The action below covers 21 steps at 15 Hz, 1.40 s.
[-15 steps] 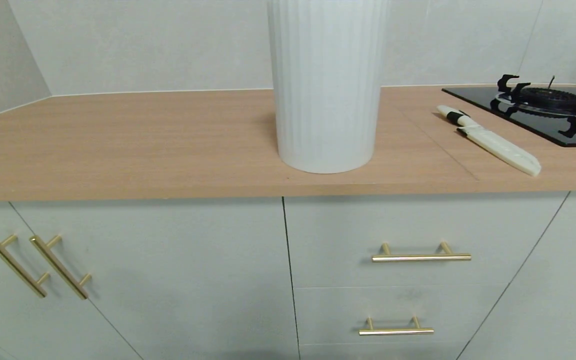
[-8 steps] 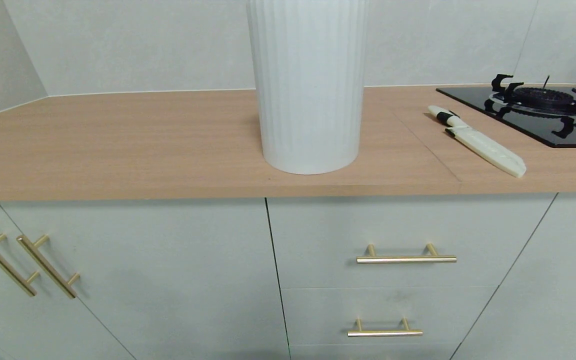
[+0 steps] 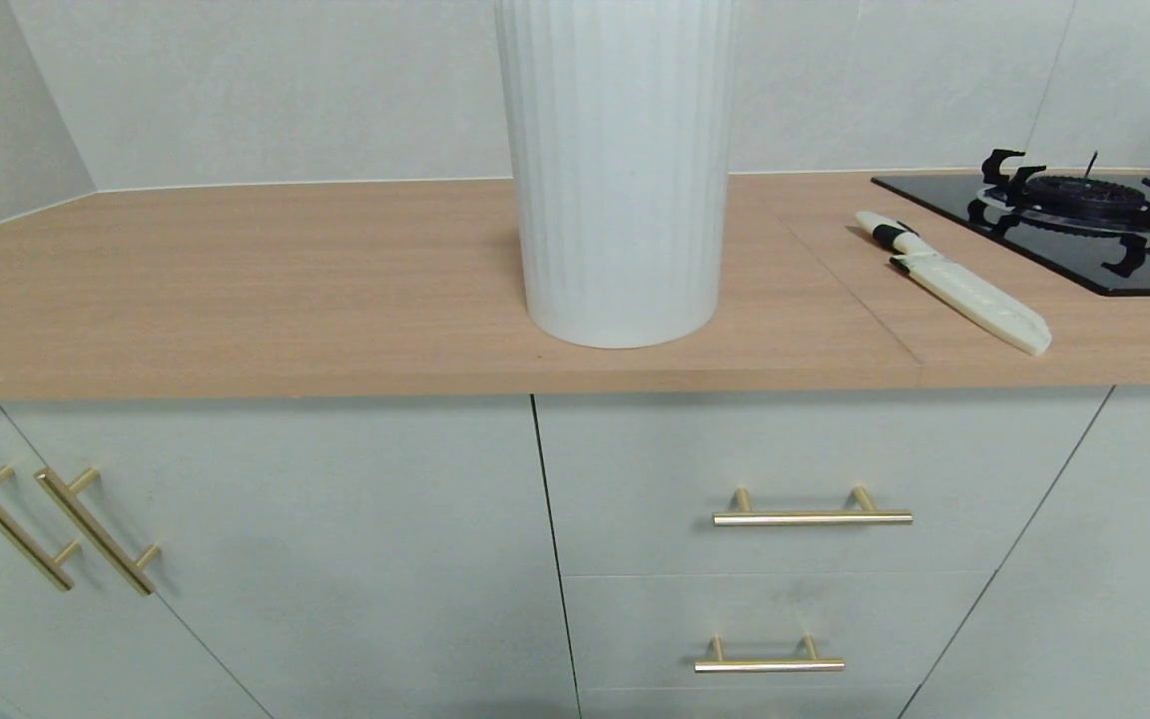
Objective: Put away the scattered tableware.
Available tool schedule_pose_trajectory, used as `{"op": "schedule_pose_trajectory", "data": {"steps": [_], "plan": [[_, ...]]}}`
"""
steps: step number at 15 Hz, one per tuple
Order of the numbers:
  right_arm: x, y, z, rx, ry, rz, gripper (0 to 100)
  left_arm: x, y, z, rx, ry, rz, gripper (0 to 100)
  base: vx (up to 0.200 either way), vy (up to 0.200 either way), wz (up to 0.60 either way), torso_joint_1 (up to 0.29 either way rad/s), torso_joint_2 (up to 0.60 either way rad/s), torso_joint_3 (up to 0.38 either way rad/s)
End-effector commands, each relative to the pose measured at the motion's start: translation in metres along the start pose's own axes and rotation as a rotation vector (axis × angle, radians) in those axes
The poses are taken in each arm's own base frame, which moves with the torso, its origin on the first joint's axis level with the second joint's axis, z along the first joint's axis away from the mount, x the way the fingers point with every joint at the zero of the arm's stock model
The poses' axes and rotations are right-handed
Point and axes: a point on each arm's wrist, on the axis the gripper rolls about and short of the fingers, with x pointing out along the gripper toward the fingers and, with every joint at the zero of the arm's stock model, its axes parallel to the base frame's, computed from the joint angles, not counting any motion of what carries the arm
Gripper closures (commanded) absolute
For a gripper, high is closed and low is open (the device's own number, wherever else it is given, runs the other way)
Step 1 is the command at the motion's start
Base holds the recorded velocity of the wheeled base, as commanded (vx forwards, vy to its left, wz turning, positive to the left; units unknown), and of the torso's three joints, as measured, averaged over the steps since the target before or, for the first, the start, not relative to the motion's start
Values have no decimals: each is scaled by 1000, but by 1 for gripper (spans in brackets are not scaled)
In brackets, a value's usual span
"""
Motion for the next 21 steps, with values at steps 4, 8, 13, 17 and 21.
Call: {"op": "schedule_pose_trajectory", "data": {"steps": [4, 8, 13, 17, 21], "plan": [[0, 0, 0, -1, 2, 1, 0, 0, 0, 0, 1, 1, 0, 0, 0, 0, 0, 0, 0, 0], [0, 0, 0, -1, 0, 1, 0, 0, 0, 0, -1, 0, 0, 0, 0, 0, 0, 3, -14, -7], [0, 0, 0, -1, 0, 1, 0, 0, 0, 0, 1, 1, 0, 0, 0, 0, 0, 92, -324, -272], [0, 0, 0, -1, 0, 1, 0, 0, 0, 0, -1, 0, 0, 0, 0, 0, 0, 144, -498, -294], [0, 0, 0, -1, 0, 1, 0, 0, 0, 0, -1, 1, 0, 0, 0, 0, 0, 173, -479, -300]]}}
